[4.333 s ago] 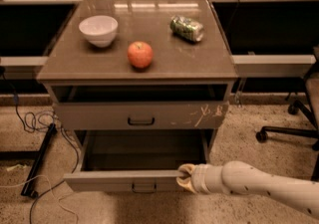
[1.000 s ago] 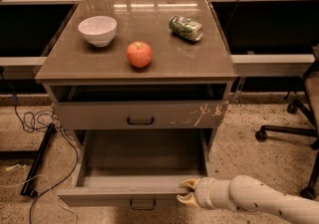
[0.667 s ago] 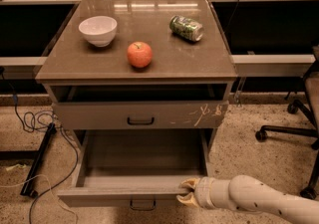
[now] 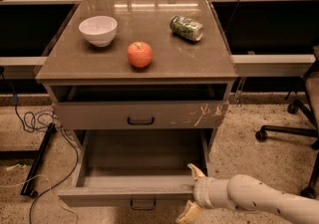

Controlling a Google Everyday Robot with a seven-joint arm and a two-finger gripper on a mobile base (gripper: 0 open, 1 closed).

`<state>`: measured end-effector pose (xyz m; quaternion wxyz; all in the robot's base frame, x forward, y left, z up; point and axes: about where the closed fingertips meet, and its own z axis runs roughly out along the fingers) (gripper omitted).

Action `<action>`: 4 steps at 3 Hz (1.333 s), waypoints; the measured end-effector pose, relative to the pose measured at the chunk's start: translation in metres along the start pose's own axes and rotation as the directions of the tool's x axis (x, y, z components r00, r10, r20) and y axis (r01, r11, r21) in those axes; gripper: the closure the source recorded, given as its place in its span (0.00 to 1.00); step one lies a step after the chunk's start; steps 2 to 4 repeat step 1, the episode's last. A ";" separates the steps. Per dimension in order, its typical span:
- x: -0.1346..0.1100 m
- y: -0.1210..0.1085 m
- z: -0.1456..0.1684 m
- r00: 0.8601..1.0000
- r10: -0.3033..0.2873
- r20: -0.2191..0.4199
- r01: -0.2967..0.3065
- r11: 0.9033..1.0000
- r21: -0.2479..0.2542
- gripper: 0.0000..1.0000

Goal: Open middle drawer

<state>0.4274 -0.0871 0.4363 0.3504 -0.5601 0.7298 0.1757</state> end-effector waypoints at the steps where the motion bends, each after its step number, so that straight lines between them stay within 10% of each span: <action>1: 0.000 0.000 0.000 1.000 0.000 0.000 0.000 1.000 0.000 0.00; 4: 0.000 0.000 0.000 1.000 0.000 0.000 0.000 1.000 0.000 0.00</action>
Offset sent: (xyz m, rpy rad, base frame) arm 0.0000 0.0000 0.0000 0.0000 0.0000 0.0000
